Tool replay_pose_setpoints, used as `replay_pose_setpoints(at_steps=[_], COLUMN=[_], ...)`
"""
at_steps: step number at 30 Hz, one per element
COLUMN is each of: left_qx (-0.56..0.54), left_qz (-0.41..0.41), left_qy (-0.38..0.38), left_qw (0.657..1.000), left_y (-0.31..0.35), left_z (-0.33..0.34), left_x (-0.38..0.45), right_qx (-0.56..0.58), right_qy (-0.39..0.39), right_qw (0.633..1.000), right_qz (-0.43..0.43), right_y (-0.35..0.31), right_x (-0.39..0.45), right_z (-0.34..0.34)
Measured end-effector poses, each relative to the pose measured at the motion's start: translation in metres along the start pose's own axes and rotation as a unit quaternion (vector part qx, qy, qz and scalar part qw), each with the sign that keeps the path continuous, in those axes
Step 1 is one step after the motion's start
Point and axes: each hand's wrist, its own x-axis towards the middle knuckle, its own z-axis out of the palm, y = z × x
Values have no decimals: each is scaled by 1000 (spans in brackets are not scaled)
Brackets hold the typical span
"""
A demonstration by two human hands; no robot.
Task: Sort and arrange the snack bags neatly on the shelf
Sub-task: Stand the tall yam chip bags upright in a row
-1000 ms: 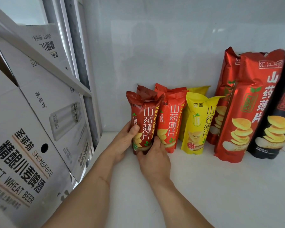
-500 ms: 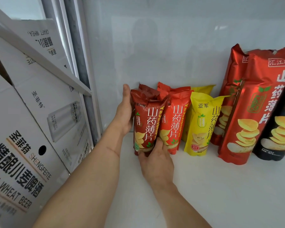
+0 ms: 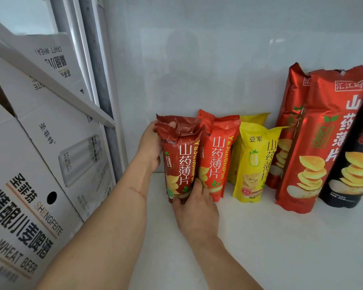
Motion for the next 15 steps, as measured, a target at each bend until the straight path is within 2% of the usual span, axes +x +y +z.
replay_pose_setpoints(at_steps=[7, 11, 15], left_qx=[-53, -108, -109], left_qz=[9, 23, 43], left_qy=[82, 106, 123], left_qw=[995, 988, 986], left_y=[-9, -9, -10], left_z=[4, 4, 3], left_x=[2, -3, -9], right_qx=[-10, -9, -9], right_qy=[5, -1, 4], right_qw=[1000, 1000, 1000], right_qz=[4, -2, -14], right_y=[-1, 2, 2], right_x=[1, 1, -1], right_z=[2, 1, 1])
